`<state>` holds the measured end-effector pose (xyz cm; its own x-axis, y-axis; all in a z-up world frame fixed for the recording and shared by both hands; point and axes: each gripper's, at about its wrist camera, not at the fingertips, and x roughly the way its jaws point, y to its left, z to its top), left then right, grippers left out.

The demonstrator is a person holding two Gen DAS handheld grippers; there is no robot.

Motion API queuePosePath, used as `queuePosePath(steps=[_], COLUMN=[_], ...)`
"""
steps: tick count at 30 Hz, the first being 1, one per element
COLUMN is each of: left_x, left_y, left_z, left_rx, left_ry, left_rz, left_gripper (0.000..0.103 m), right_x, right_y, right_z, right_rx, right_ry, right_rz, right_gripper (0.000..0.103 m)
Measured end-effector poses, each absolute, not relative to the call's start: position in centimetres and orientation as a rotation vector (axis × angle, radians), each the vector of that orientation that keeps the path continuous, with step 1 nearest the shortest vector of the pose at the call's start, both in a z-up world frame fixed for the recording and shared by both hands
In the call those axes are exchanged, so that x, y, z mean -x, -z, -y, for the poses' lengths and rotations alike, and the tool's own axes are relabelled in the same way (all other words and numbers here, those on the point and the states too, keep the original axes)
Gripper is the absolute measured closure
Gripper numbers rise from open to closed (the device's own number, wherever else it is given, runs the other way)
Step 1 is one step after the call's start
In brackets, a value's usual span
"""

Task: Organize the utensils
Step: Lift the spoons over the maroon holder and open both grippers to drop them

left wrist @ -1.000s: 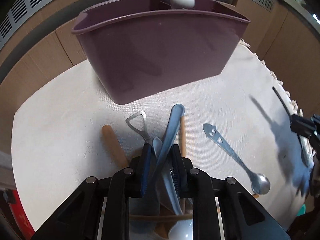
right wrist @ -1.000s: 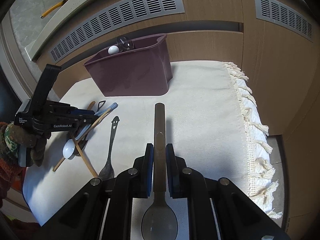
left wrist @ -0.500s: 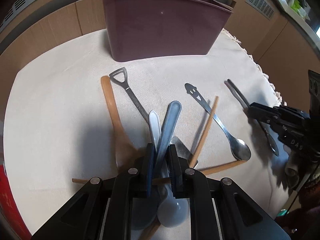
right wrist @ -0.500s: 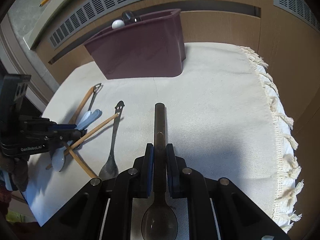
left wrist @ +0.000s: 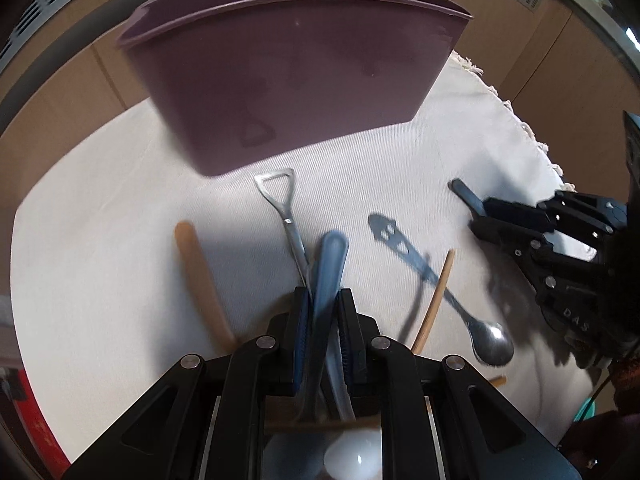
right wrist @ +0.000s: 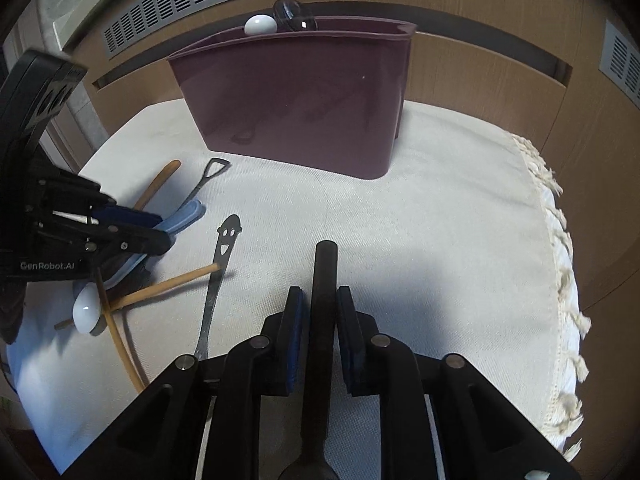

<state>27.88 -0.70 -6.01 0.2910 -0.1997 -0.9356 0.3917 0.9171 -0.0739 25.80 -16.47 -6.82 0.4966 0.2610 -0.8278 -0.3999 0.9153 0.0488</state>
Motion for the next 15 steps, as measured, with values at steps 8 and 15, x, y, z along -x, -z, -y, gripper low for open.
queuePosePath(steps=[8, 15], left_x=[-27.9, -22.0], left_y=[5.8, 0.7], left_z=[-0.1, -2.9], left_rx=[-0.059, 0.094], left_ry=[0.365, 0.311], left_rz=[-1.196, -0.909], left_gripper=[0.088, 0.09], right_x=[-24.3, -22.0], right_y=[5.6, 2.1], right_z=[19.0, 20.3], right_rx=[0.008, -0.043], right_ry=[-0.435, -0.432], right_rz=[-0.924, -0.837], right_gripper=[0.091, 0.091])
